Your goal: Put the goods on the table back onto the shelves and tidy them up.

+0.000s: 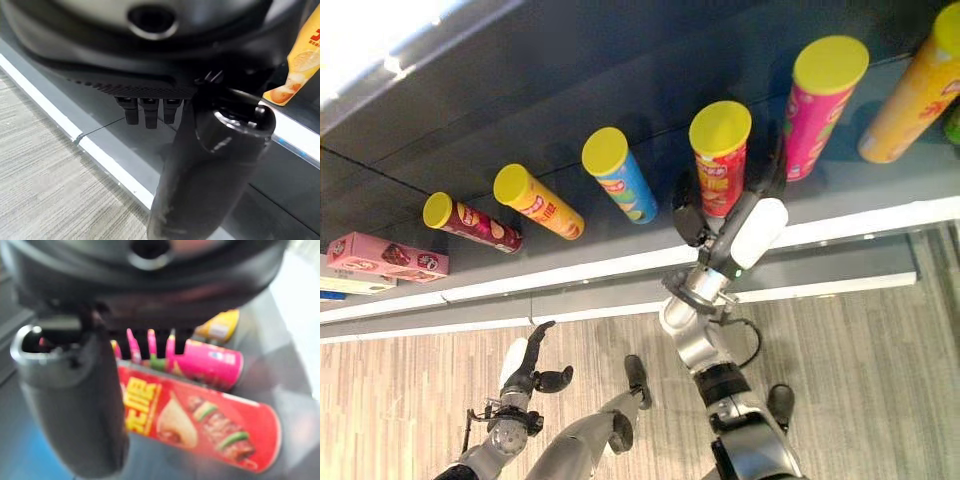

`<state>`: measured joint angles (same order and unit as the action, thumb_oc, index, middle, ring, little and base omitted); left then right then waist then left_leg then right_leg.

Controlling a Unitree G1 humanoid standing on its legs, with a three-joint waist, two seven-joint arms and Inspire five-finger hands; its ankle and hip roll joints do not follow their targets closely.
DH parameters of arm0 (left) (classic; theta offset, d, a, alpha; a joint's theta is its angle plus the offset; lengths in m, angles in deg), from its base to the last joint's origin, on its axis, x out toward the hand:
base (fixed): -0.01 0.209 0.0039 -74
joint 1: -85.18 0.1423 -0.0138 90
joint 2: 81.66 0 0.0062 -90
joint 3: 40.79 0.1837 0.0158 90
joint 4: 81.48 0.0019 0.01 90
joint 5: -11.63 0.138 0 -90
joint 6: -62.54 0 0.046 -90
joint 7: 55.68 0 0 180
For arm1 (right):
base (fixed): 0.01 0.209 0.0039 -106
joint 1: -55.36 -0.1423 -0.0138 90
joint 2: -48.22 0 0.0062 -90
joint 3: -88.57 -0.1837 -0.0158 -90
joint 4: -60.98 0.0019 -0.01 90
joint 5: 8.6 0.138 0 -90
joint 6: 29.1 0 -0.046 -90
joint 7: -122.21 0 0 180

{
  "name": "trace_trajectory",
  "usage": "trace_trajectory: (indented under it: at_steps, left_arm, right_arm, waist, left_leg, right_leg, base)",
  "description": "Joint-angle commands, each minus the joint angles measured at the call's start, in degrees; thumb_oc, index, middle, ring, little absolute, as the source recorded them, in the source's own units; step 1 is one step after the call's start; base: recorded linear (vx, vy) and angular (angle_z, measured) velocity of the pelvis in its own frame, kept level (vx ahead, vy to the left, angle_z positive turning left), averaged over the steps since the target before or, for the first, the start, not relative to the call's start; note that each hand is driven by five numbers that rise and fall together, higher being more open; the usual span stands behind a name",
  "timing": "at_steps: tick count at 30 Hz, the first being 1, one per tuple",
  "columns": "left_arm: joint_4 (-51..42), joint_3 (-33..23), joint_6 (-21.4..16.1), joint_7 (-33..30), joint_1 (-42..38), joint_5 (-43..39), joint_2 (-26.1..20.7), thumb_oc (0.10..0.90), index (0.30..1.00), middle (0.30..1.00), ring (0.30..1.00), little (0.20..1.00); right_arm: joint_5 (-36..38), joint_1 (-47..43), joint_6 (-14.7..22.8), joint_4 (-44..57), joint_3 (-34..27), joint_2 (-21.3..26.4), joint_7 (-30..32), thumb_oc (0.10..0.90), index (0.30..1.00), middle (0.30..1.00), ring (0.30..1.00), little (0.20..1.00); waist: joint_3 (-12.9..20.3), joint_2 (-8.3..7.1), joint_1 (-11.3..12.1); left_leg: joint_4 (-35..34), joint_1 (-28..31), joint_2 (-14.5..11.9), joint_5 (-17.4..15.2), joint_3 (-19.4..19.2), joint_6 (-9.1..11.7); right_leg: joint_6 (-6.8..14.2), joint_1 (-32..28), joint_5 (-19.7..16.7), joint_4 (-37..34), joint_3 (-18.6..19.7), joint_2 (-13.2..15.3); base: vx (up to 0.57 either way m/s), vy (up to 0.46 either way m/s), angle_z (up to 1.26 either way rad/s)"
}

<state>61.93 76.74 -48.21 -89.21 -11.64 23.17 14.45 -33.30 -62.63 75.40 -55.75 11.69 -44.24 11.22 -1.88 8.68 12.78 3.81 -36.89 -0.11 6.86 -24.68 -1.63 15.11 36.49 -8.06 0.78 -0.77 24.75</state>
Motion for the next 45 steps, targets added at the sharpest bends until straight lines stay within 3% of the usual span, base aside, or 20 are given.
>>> trace_trajectory:
  at_steps: [1, 9, 16, 17, 22, 23, 27, 31, 32, 33, 40, 45]
  left_arm:
    - [0.35, -2.57, -0.39, -3.30, 0.08, 0.84, -4.06, 0.800, 0.900, 0.900, 0.900, 0.900]
    - [2.34, -3.59, 0.25, -2.46, 1.48, 0.38, -4.26, 0.800, 0.900, 0.900, 0.900, 0.900]
    - [3.71, -4.17, 1.26, -1.95, 2.07, 1.45, -4.32, 0.800, 0.900, 0.900, 0.900, 0.900]
    - [5.04, -4.74, 2.25, -2.16, 2.38, 2.58, -4.30, 0.800, 0.900, 0.900, 0.900, 0.900]
    - [6.58, -5.44, 3.12, -2.70, 2.70, 3.12, -4.07, 0.800, 0.900, 0.900, 0.900, 0.900]
    - [7.73, -5.92, 3.66, -2.60, 3.21, 3.39, -3.70, 0.800, 0.900, 0.900, 0.900, 0.900]
    - [8.89, -6.49, 4.32, -2.26, 3.86, 3.58, -3.26, 0.800, 0.900, 0.900, 0.900, 0.900]
    - [9.64, -7.22, 5.41, -1.03, 4.52, 4.97, -2.65, 0.800, 0.900, 0.900, 0.900, 0.900]
    - [9.62, -7.18, 5.40, -1.03, 4.62, 4.98, -2.65, 0.800, 0.900, 0.900, 0.900, 0.900]
    - [9.72, -7.71, 5.79, -0.52, 4.18, 5.51, -2.60, 0.800, 0.900, 0.900, 0.900, 0.900]
    - [9.73, -7.56, 6.77, 2.04, 4.08, 8.92, -2.79, 0.800, 0.900, 0.900, 0.900, 0.900]
    - [10.29, -7.02, 6.56, 3.23, 4.15, 8.81, -1.44, 0.800, 0.900, 0.900, 0.900, 0.900]
  right_arm:
    - [-3.87, -3.85, 5.87, 3.59, 1.06, 0.52, 1.42, 0.800, 0.900, 0.900, 0.900, 0.900]
    - [-5.52, -1.63, 4.82, 5.77, -0.06, 1.35, 2.55, 0.800, 0.900, 0.900, 0.900, 0.900]
    - [-6.74, 0.68, 3.53, 5.93, -1.32, 1.73, 4.03, 0.800, 0.900, 0.900, 0.900, 0.900]
    - [-7.22, 2.74, 3.45, 7.42, -1.52, 1.72, 4.31, 0.800, 0.900, 0.900, 0.900, 0.900]
    - [-7.71, 6.18, 3.16, 9.83, -1.74, 1.12, 4.88, 0.800, 0.900, 0.900, 0.900, 0.900]
    - [-7.69, 9.42, 3.69, 11.73, -1.75, 1.09, 4.44, 0.800, 0.900, 0.900, 0.900, 0.900]
    - [-7.67, 14.57, 4.11, 14.79, -2.11, 1.37, 3.41, 0.800, 0.900, 0.900, 0.900, 0.900]
    - [-6.99, 29.76, 5.72, 21.51, -2.90, 2.34, -0.37, 0.800, 0.900, 0.900, 0.900, 0.900]
    - [-6.96, 29.96, 5.66, 21.70, -2.92, 2.35, -0.47, 0.800, 0.900, 0.900, 0.900, 0.900]
    - [-5.93, 35.67, 6.23, 22.73, -3.70, 2.91, -2.73, 0.800, 0.900, 0.900, 0.900, 0.900]
    - [-1.70, 50.94, 4.99, 20.59, -8.43, 1.36, -8.13, 0.800, 0.900, 0.900, 0.900, 0.900]
    - [1.66, 53.08, 6.60, 18.04, -7.53, 0.34, -12.39, 0.800, 0.900, 0.900, 0.900, 0.900]
  waist:
    - [0.46, -1.06, 2.55]
    - [1.74, -4.33, 1.82]
    - [2.42, -6.17, 1.31]
    - [2.77, -7.10, 0.77]
    - [2.80, -7.93, -0.12]
    - [2.72, -8.68, -1.21]
    - [2.72, -9.19, -2.50]
    - [3.37, -10.22, -7.27]
    - [3.34, -10.22, -7.22]
    - [3.72, -10.71, -10.03]
    - [5.51, -12.15, -17.19]
    - [6.47, -12.27, -18.32]
  left_leg:
    - [11.91, -1.60, -4.17, -13.85, 4.00, 5.03]
    - [9.99, 1.99, -3.66, -13.61, 5.18, 4.93]
    - [9.49, 4.42, -3.39, -13.76, 5.91, 4.76]
    - [8.85, 6.63, -3.16, -13.85, 6.37, 4.72]
    - [7.16, 10.87, -2.82, -13.58, 6.97, 4.81]
    - [5.95, 12.92, -2.61, -11.70, 6.03, 4.47]
    - [4.73, 16.42, -2.66, -11.37, 5.53, 4.59]
    - [1.41, 24.21, -2.95, -10.88, 4.02, 4.66]
    - [1.24, 24.43, -2.91, -10.81, 3.99, 4.67]
    - [-0.38, 27.31, -3.02, -10.49, 2.95, 4.87]
    - [-4.06, 36.33, -2.96, -11.16, -1.80, 4.52]
    - [-5.29, 38.19, -3.06, -10.92, -3.14, 4.81]
  right_leg:
    - [-0.11, -4.77, -11.88, -5.37, -5.71, 0.28]
    - [-0.11, -7.98, -11.92, -5.53, -6.70, -0.42]
    - [-0.11, -10.57, -11.63, -5.58, -7.15, -0.88]
    - [-0.11, -12.55, -11.30, -5.60, -7.27, -1.25]
    - [-0.11, -15.60, -11.08, -5.62, -7.21, -1.76]
    - [-0.11, -16.41, -12.34, -5.54, -7.36, -1.36]
    - [-0.11, -18.32, -12.54, -5.32, -6.86, -1.67]
    - [-0.11, -21.88, -12.31, -4.27, -4.80, -2.94]
    - [-0.11, -22.00, -12.27, -4.26, -4.77, -2.94]
    - [-0.11, -22.56, -12.17, -3.48, -3.56, -3.73]
    - [-0.11, -24.90, -9.35, -1.34, 2.26, -6.32]
    - [-0.11, -25.49, -8.08, -1.75, 3.01, -6.98]
  base:
    - [-0.01, -0.032, 0.03]
    - [-0.01, -0.031, 0.01]
    - [0.01, -0.029, 0.05]
    - [0.02, -0.021, 0.04]
    - [0.03, -0.017, 0.02]
    - [0.00, 0.000, 0.00]
    - [0.04, 0.013, -0.09]
    - [0.05, 0.018, -0.24]
    - [0.01, 0.003, -0.32]
    - [0.02, 0.004, -0.44]
    - [0.05, -0.006, -0.47]
    - [0.04, -0.007, -0.38]
